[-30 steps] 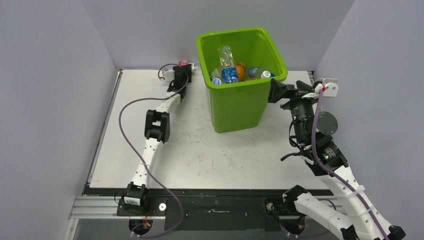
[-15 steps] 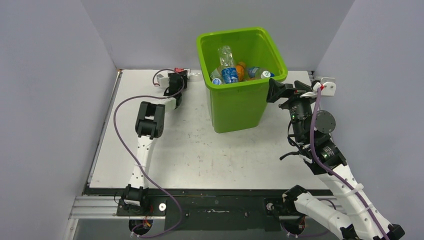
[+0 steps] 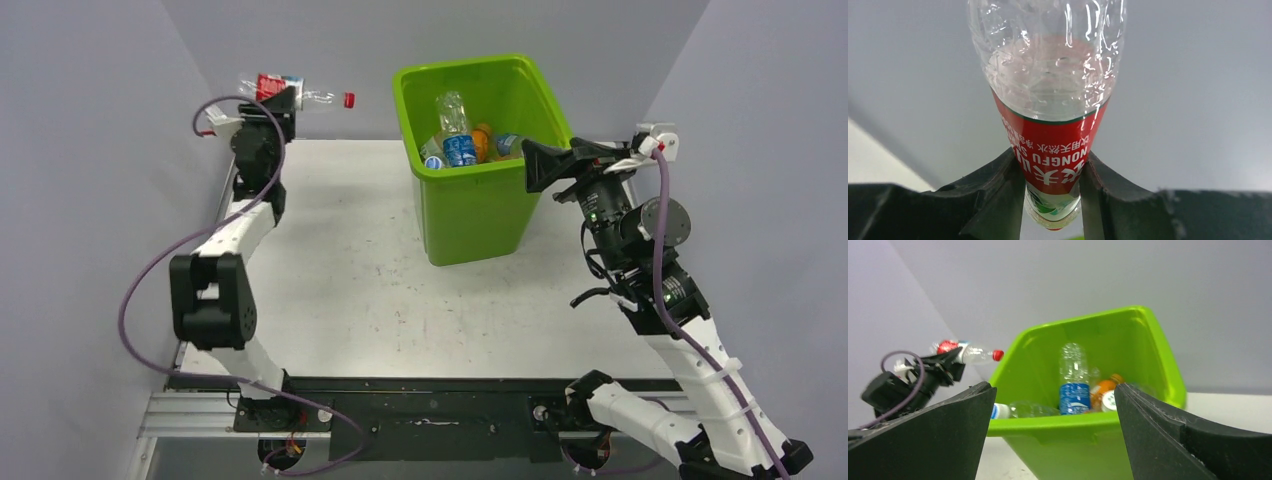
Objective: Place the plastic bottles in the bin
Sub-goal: Place the plastic bottle in the trash bin.
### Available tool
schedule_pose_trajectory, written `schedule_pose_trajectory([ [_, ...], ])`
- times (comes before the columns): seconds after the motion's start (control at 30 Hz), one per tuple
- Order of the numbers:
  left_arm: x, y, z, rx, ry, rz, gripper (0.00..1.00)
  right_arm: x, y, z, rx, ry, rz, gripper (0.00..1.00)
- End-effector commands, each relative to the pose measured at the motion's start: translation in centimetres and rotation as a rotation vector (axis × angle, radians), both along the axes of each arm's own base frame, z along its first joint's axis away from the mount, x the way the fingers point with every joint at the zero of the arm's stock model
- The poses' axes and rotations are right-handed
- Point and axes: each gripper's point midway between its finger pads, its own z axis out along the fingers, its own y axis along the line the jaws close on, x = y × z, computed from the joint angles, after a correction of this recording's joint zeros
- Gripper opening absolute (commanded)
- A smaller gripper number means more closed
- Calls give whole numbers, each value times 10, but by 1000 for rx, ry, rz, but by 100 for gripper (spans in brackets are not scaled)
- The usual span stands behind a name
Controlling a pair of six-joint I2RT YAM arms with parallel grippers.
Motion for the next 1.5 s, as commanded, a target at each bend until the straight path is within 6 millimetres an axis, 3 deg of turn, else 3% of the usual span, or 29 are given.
schedule_pose_trajectory([
  [0.0, -98, -5, 136, 229, -226, -118, 0, -11, 44, 30, -20, -14, 237, 92],
  [0.13, -178, -11, 194, 371, -329, -177, 0, -22, 86, 52, -25, -21, 470, 91],
  [0.2, -214, -28, 215, 456, -379, -235, 0, -28, 111, 58, -28, -30, 606, 91],
  [0.4, -304, -93, 246, 466, -598, -554, 0, -41, 174, 71, -27, -37, 873, 90],
  [0.57, -353, -125, 252, 514, -695, -729, 0, -68, 209, 68, -76, -37, 992, 90],
  [0.67, -371, -137, 255, 524, -735, -784, 0, -80, 221, 65, -84, -33, 1035, 90],
  [0.83, -378, -142, 253, 526, -732, -814, 0, -103, 240, 64, -98, -39, 1124, 90],
  [0.93, -385, -148, 252, 522, -746, -842, 0, -101, 251, 54, -121, -3, 1108, 92],
  [1.03, -390, -155, 249, 511, -758, -871, 0, -98, 259, 42, -130, 37, 1101, 100],
  [1.23, -391, -170, 238, 474, -745, -924, 0, -90, 259, 41, -82, 37, 1045, 53],
  [1.3, -393, -173, 236, 474, -749, -928, 0, -88, 253, 46, -66, 23, 1015, 42],
  [1.33, -393, -173, 235, 475, -752, -922, 11, -88, 251, 49, -60, 17, 1004, 37],
  [1.4, -394, -170, 234, 479, -761, -890, 49, -87, 244, 54, -50, 8, 978, 31],
  [1.47, -394, -166, 235, 481, -768, -848, 76, -85, 235, 62, -42, -9, 942, 27],
])
